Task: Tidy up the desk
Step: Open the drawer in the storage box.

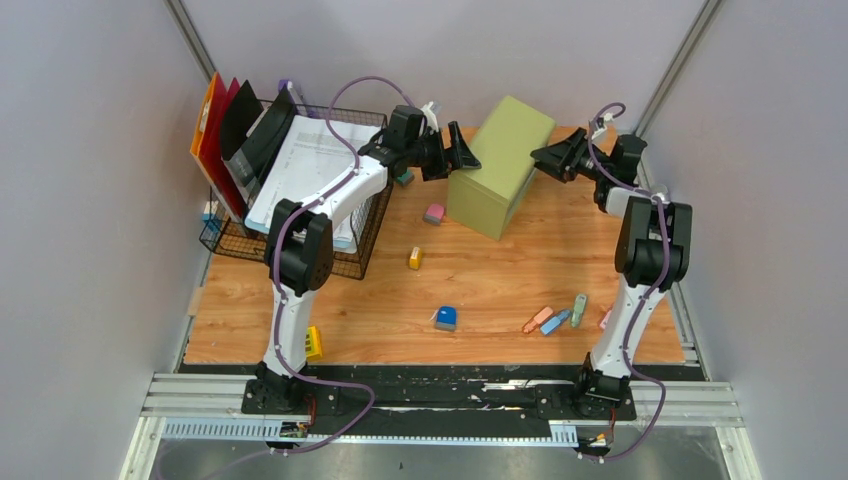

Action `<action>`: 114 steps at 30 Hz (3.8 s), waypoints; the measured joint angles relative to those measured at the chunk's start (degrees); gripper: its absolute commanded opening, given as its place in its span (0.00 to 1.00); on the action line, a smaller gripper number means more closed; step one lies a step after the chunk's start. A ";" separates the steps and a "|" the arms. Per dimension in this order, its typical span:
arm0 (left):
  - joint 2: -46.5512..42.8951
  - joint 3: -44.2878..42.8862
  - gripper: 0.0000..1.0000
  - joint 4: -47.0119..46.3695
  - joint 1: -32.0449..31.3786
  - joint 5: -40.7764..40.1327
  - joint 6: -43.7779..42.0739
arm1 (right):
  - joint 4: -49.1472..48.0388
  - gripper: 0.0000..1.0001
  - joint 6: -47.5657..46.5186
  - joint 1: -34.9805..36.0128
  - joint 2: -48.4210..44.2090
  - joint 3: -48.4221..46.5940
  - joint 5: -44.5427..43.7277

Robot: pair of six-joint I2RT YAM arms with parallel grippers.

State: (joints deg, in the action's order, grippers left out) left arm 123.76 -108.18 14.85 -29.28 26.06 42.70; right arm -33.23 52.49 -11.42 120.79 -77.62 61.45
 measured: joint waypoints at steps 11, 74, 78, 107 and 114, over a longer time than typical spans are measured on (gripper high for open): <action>0.07 0.00 0.96 -0.26 0.00 0.35 0.04 | -13.46 0.63 12.13 0.15 7.61 -3.50 3.89; 1.16 -1.92 0.96 1.09 -0.33 0.55 -1.29 | 23.56 0.00 -1.09 -1.44 0.46 -7.96 -1.49; 1.16 -1.92 0.96 1.09 -0.35 0.52 -1.27 | 26.45 0.00 -5.42 -2.32 -0.04 -8.70 -1.20; 1.16 -2.03 0.96 1.27 -0.35 0.50 -1.25 | 27.54 0.63 -17.31 -2.86 -0.87 -10.82 0.48; 1.16 -2.03 0.96 1.25 -0.33 0.55 -1.25 | 29.16 0.64 -19.58 -2.58 -0.68 -10.64 -0.15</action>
State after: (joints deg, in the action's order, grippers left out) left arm 124.92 -110.21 16.10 -29.61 26.61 41.45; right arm -4.08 32.91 -14.00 120.11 -88.27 61.30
